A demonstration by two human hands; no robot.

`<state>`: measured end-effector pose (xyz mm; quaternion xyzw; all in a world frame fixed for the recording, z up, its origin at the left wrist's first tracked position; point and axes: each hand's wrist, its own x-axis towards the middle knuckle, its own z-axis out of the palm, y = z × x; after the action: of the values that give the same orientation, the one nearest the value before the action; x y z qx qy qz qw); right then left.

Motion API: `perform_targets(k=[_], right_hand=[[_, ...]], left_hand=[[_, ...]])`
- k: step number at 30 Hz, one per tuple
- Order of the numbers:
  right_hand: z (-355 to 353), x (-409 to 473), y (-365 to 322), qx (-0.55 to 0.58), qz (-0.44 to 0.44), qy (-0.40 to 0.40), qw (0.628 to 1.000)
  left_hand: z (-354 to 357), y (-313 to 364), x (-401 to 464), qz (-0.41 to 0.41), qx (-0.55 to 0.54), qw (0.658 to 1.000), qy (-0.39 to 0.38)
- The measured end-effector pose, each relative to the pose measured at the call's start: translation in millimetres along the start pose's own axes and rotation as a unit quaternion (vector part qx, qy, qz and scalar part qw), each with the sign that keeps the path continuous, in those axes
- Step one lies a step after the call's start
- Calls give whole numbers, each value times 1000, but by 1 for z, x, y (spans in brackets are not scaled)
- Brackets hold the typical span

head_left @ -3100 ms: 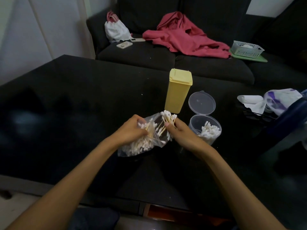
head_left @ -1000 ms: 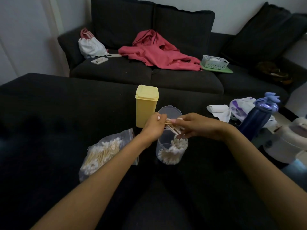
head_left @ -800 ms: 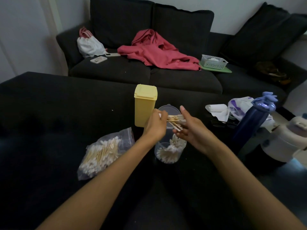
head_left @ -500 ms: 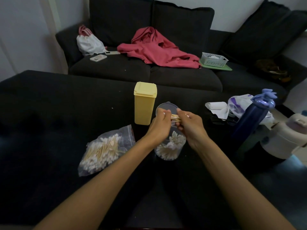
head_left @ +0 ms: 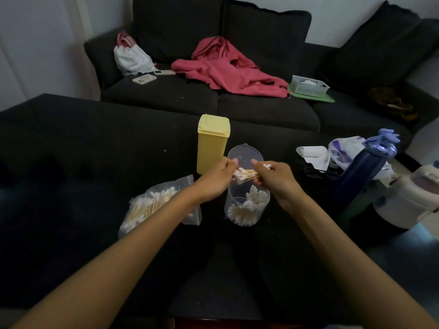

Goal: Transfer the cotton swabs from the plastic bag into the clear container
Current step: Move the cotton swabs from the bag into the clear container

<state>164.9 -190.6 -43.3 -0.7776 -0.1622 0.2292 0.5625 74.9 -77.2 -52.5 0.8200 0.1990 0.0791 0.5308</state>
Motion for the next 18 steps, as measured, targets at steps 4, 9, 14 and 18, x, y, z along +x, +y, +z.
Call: perform_targets(k=[4, 9, 14, 18], right_hand=[[-10, 1, 5, -105, -71, 17, 992], [2, 5, 12, -235, -133, 17, 963], [14, 5, 18, -330, -199, 14, 923], [21, 7, 23, -335, -170, -33, 926]], left_hand=[[-23, -7, 4, -43, 97, 994, -25], [-11, -10, 9, -60, 212, 963, -154], [2, -33, 14, -39, 166, 974, -147], [8, -45, 11, -9, 160, 981, -113]])
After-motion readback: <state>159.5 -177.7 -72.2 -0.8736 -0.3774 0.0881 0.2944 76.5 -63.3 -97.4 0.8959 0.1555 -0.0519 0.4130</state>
